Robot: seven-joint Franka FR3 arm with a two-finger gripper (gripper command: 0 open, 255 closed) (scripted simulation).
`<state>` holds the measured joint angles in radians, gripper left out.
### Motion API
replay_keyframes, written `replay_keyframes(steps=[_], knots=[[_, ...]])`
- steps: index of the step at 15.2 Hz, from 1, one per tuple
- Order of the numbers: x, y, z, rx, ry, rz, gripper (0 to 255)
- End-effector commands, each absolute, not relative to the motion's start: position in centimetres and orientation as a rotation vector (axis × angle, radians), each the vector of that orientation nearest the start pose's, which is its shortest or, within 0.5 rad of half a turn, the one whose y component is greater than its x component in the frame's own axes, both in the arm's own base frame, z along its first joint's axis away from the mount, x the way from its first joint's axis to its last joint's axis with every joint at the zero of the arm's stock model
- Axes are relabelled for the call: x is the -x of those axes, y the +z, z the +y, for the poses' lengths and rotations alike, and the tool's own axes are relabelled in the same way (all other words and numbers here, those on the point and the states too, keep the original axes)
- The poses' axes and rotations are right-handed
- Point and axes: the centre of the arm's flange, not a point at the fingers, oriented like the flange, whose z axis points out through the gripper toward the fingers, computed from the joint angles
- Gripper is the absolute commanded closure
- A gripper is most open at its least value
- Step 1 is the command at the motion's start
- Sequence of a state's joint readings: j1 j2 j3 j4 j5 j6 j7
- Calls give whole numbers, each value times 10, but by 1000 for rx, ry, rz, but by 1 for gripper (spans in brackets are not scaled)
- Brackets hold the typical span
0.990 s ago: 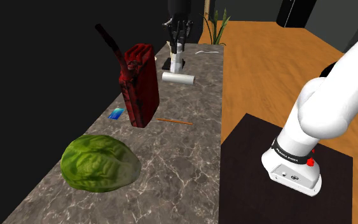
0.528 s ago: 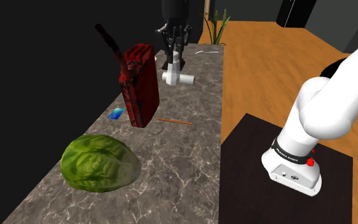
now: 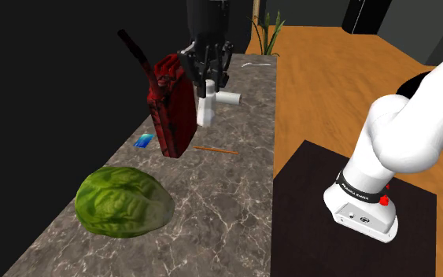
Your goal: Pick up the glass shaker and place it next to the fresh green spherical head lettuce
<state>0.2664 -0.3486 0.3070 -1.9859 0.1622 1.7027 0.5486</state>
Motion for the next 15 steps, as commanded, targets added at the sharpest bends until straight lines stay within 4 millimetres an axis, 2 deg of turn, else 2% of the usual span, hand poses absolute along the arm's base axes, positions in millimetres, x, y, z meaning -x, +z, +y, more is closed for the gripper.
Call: replay_keyframes(steps=[1,9,15], knots=[[-354,603,303,3065,-19,13,255],[-300,603,392,3065,-19,13,255],[-300,571,392,3065,-19,13,255]])
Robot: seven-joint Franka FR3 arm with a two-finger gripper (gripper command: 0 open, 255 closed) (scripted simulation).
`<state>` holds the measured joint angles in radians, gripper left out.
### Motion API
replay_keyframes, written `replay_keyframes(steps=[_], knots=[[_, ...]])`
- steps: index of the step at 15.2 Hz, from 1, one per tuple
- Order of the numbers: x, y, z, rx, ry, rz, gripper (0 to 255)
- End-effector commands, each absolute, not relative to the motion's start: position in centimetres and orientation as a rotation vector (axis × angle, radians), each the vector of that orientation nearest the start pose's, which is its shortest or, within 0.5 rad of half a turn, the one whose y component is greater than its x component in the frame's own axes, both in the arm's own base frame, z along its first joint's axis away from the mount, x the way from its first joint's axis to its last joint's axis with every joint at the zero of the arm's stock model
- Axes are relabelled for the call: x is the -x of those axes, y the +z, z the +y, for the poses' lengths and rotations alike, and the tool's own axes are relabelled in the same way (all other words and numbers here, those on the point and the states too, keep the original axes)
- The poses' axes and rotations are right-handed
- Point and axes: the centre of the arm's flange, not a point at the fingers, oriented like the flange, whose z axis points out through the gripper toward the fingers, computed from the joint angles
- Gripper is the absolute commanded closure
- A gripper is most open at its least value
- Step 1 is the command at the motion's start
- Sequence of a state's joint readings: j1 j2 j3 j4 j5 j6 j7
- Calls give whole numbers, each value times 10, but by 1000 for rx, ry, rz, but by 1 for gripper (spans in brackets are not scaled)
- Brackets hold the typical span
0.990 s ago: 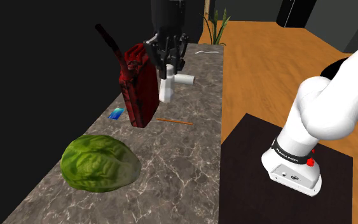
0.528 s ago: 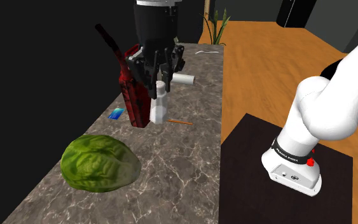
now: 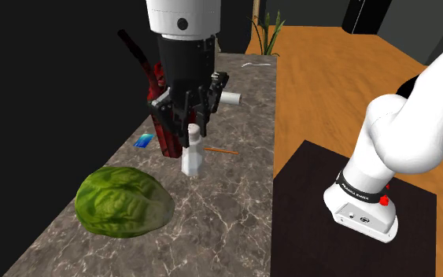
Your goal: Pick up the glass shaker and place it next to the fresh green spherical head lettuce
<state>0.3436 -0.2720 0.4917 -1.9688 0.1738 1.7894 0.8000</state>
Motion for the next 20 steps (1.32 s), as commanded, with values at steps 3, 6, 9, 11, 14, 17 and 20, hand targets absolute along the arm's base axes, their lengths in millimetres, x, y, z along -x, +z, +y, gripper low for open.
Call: replay_keyframes(steps=[3,6,9,11,14,17,20], knots=[[-300,555,392,3065,-19,13,255],[-300,540,392,3065,-19,13,255],[-300,524,392,3065,-19,13,255],[-300,513,392,3065,-19,13,255],[-300,497,392,3065,-19,13,255],[-300,482,392,3065,-19,13,255],[-300,466,392,3065,-19,13,255]])
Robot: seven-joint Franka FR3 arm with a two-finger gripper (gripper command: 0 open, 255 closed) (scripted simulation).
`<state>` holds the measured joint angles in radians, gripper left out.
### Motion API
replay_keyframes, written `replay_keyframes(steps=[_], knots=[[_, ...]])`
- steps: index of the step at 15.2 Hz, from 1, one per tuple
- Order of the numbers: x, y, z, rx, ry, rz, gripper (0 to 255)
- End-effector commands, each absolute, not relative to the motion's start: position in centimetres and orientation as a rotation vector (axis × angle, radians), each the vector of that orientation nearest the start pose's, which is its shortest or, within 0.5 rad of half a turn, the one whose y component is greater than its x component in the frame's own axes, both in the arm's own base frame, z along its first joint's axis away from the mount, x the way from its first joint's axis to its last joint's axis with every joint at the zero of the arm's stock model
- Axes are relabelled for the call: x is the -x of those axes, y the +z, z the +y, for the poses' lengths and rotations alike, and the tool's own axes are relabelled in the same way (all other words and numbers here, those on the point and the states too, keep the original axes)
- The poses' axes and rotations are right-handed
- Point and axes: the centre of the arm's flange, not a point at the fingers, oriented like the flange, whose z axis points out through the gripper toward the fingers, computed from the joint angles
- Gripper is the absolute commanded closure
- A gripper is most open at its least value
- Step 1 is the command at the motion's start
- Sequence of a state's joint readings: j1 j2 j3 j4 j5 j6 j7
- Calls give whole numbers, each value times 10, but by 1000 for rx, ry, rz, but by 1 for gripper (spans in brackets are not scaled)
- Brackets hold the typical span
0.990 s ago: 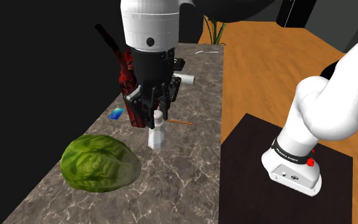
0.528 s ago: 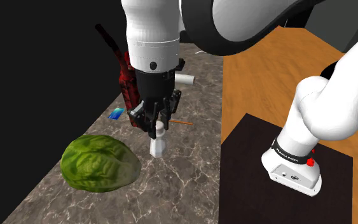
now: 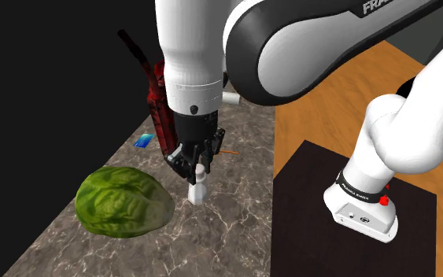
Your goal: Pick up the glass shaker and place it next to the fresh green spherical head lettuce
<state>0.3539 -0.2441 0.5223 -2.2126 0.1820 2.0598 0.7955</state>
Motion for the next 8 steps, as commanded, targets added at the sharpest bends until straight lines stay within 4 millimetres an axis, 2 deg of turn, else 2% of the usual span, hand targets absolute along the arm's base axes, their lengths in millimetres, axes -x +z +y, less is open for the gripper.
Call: replay_keyframes(steps=[1,8], knots=[[-300,460,392,3065,-19,13,255],[-300,423,392,3065,-19,13,255]])
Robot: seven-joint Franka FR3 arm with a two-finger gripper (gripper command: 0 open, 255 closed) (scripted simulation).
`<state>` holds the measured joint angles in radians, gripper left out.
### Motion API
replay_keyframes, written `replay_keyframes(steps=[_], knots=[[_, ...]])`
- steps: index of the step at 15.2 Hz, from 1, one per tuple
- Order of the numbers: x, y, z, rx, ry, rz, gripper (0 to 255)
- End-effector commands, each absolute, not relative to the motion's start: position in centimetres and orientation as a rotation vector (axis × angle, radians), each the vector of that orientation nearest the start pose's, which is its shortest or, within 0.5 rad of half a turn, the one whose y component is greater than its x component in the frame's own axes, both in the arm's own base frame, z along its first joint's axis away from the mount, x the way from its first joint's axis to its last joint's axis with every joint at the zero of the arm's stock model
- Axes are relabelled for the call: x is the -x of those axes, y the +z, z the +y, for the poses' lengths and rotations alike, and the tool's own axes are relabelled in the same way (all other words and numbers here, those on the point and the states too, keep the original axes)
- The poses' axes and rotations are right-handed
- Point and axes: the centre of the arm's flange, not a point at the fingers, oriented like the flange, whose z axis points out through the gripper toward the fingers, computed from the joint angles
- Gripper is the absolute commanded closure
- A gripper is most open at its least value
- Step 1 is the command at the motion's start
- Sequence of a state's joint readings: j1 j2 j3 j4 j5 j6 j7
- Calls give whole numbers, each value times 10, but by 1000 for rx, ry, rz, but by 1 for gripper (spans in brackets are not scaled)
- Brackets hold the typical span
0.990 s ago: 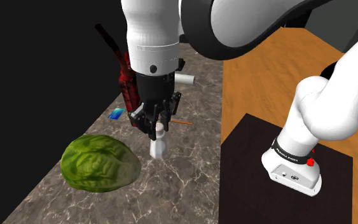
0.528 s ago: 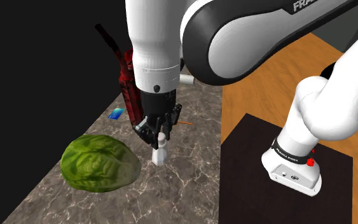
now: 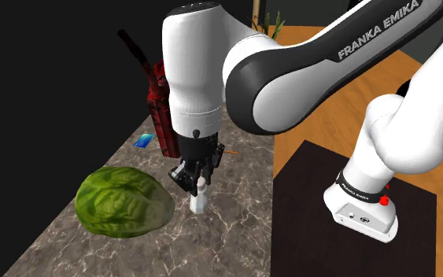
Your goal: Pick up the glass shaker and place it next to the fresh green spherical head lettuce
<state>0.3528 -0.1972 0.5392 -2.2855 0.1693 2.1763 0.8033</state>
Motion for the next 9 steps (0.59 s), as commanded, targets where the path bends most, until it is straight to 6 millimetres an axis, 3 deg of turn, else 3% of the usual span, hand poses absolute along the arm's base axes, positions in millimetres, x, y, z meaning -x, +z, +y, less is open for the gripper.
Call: replay_keyframes(steps=[1,9], knots=[[-300,418,392,3065,-19,13,255],[-300,374,392,3065,-19,13,255]])
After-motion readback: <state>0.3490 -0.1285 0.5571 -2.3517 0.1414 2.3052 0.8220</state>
